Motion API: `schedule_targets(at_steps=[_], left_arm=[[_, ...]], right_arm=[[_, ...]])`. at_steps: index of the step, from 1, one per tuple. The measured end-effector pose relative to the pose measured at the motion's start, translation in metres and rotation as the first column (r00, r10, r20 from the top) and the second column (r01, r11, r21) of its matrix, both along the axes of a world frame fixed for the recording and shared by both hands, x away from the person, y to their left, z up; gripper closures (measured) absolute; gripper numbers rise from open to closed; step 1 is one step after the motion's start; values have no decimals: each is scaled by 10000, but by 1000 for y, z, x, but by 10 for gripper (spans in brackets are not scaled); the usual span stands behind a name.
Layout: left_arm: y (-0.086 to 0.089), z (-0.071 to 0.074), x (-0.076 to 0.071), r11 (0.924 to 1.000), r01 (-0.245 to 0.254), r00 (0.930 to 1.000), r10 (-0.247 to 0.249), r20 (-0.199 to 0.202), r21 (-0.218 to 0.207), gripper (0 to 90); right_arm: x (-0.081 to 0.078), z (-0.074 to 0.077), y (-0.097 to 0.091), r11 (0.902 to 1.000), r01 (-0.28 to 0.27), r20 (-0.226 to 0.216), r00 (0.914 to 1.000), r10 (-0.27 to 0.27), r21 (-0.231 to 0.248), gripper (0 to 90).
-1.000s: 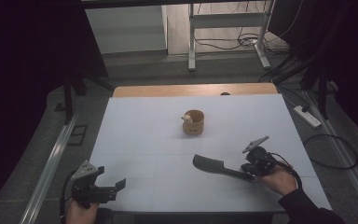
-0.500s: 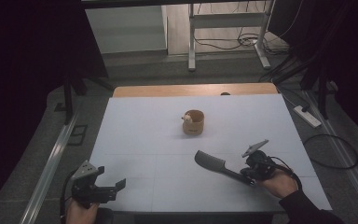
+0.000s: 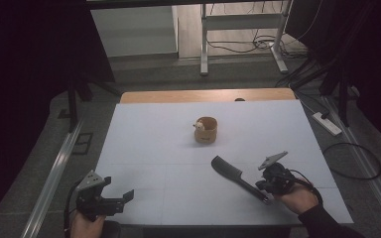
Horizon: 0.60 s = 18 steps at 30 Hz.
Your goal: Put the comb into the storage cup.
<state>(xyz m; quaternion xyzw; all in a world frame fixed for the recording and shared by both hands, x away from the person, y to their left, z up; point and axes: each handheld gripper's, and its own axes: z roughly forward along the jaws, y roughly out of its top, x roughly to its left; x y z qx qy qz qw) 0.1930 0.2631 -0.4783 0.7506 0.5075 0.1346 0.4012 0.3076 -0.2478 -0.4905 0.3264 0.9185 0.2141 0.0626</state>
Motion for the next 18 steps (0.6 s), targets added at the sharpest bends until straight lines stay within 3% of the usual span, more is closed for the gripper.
schedule_targets(at_steps=[4,8,10,15,18], left_arm=[[0,0,0,10000,-2,10000,2,0,-7,8],[0,0,0,10000,1,10000,-1,-3,2,8],[0,0,0,10000,1,10000,-1,-5,3,8],[0,0,0,10000,7,10000,-7,-9,-20,8],[0,0,0,10000,17,10000,-17,-10,-19,8]], right_arm=[[-2,7,-3,9997,126,295,9995,-132,215,860],[-5,15,-4,9983,357,504,9980,-380,457,753],[-7,19,-4,9972,539,869,9945,-583,516,634],[-10,22,-1,9979,455,850,9952,-492,454,515],[-12,22,7,9992,298,754,9966,-318,272,367]])
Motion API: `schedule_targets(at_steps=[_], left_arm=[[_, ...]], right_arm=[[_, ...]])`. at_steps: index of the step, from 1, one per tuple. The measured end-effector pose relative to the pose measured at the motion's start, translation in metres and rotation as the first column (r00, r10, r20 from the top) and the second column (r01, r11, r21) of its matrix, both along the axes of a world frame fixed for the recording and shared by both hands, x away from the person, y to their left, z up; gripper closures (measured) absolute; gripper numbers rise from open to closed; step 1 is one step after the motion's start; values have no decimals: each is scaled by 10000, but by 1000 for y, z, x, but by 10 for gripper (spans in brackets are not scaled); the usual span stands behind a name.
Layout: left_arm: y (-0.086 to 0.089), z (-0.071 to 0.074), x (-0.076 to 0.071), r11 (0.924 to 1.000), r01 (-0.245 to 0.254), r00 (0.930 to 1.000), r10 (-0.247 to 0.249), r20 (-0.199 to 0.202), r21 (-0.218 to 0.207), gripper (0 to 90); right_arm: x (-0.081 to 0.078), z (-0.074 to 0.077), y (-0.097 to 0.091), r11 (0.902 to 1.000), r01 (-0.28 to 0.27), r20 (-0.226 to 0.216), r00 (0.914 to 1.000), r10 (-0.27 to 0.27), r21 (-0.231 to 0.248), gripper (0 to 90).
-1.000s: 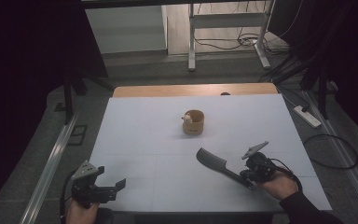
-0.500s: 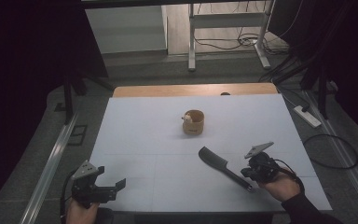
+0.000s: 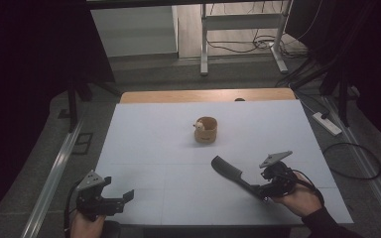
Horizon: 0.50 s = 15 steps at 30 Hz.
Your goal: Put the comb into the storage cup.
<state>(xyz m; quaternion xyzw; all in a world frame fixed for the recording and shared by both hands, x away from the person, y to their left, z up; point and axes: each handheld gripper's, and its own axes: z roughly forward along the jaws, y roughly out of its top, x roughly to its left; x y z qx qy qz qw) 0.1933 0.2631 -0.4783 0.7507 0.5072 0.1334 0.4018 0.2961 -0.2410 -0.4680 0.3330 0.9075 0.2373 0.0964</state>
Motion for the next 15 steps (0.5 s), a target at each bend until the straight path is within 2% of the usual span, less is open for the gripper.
schedule_targets(at_steps=[1,2,3,4,5,6,8,9,15], left_arm=[[0,0,0,10000,0,10000,0,0,0,8],[0,0,0,10000,5,10000,-5,1,-7,8],[0,0,0,10000,5,10000,-5,1,-7,8],[0,0,0,10000,24,10000,-24,-2,-6,8],[0,0,0,10000,24,10000,-24,-2,-6,8],[0,0,0,10000,53,10000,-53,7,0,8],[0,0,0,10000,53,10000,-53,8,-3,8],[0,0,0,10000,58,10000,-58,4,-6,8],[0,0,0,10000,54,10000,-54,1,-14,8]], right_arm=[[0,0,0,10000,0,0,10000,0,0,367],[0,-1,4,10000,-51,-45,10000,51,31,303],[0,-1,4,10000,-51,-45,10000,51,31,303],[1,-2,7,9999,-69,-164,9998,70,81,245],[1,-2,7,9999,-69,-164,9998,70,81,245],[1,-2,9,9999,-100,-271,9996,101,65,184],[1,-3,10,9999,-87,-278,9996,89,51,163],[2,-3,13,10000,-54,-283,9996,55,34,106],[3,-7,20,9998,-35,-344,9994,29,-181,0]])
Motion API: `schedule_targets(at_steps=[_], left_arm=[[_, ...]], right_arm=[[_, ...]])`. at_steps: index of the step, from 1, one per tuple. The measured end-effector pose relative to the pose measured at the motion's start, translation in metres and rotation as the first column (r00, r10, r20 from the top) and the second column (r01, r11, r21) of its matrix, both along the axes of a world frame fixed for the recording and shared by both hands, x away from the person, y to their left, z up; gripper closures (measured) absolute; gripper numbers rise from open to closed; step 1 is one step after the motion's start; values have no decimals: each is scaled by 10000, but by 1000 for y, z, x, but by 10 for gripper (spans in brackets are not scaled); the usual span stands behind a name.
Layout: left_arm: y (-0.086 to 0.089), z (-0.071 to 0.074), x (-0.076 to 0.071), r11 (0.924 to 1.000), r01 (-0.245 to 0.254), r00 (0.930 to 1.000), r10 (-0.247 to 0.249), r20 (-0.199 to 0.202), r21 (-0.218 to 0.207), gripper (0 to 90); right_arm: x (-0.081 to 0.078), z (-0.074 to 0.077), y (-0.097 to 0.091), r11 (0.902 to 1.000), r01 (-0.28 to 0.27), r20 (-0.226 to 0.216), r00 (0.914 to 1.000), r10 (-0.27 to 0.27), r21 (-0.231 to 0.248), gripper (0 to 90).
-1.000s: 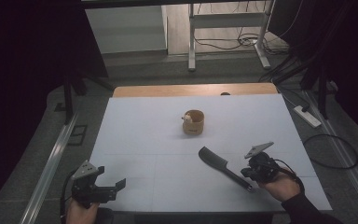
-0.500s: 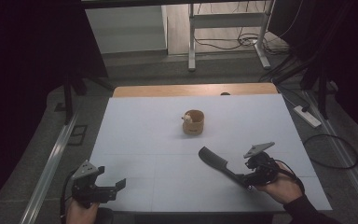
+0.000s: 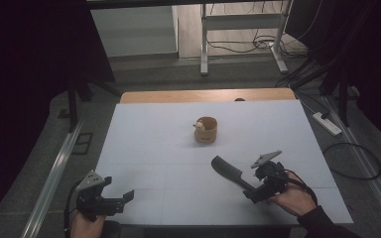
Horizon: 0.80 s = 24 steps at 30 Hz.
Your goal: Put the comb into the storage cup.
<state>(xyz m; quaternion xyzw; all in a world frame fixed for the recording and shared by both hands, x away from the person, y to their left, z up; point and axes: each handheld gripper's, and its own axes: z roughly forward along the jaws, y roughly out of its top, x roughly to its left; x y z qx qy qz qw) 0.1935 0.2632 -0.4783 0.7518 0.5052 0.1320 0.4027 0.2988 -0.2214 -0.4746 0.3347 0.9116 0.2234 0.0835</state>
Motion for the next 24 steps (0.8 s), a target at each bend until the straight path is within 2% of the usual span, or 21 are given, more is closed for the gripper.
schedule_targets(at_steps=[7,16,24], left_arm=[[0,0,0,10000,18,10000,-17,-8,7,8],[-2,0,1,9998,152,9999,-151,-59,119,8],[-2,0,1,9997,196,9998,-195,-90,129,7]], right_arm=[[2,-3,10,9998,-164,138,9998,166,-147,0],[5,-10,8,9994,-58,194,9998,65,-355,0],[7,-26,12,9977,-339,8,9994,340,-590,0]])
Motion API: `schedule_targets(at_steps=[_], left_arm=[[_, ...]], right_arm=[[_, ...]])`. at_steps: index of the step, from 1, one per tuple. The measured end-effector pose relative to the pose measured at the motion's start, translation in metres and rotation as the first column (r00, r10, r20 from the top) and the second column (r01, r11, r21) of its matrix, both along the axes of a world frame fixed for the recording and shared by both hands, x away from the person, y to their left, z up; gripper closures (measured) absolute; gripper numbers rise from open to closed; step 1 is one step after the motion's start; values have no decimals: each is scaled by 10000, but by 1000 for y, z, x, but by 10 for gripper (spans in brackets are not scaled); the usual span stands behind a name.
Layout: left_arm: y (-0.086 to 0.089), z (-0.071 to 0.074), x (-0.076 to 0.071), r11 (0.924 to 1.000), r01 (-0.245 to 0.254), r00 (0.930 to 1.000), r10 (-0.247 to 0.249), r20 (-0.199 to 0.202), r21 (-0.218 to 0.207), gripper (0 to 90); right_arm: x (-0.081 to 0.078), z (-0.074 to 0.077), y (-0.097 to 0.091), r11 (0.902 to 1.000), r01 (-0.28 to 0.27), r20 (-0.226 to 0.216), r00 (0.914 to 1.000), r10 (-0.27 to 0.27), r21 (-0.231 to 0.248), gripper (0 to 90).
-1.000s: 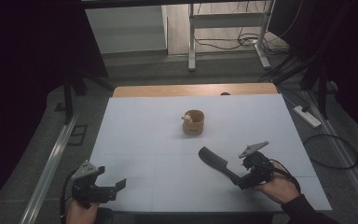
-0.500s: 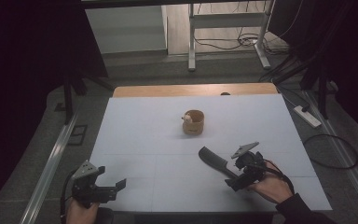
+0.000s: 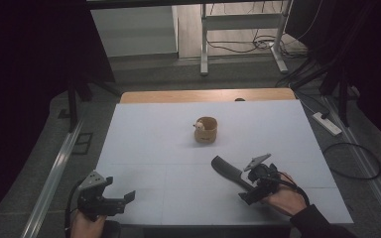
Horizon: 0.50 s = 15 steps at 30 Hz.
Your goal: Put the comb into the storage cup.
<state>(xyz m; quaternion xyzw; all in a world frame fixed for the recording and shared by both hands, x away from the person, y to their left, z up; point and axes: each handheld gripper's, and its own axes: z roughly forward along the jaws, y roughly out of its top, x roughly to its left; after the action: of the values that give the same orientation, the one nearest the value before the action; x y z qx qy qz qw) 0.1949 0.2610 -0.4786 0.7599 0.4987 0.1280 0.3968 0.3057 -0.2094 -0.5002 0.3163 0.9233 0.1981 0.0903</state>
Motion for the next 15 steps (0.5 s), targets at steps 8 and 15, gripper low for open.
schedule_targets(at_steps=[8,15], left_arm=[[0,0,0,10000,1,10000,-1,-6,-5,7],[0,0,0,10000,-9,10000,9,-33,-10,7]], right_arm=[[3,-12,3,9992,-60,-208,9998,52,-384,0],[3,-14,3,9991,33,-376,9993,-49,-418,0]])
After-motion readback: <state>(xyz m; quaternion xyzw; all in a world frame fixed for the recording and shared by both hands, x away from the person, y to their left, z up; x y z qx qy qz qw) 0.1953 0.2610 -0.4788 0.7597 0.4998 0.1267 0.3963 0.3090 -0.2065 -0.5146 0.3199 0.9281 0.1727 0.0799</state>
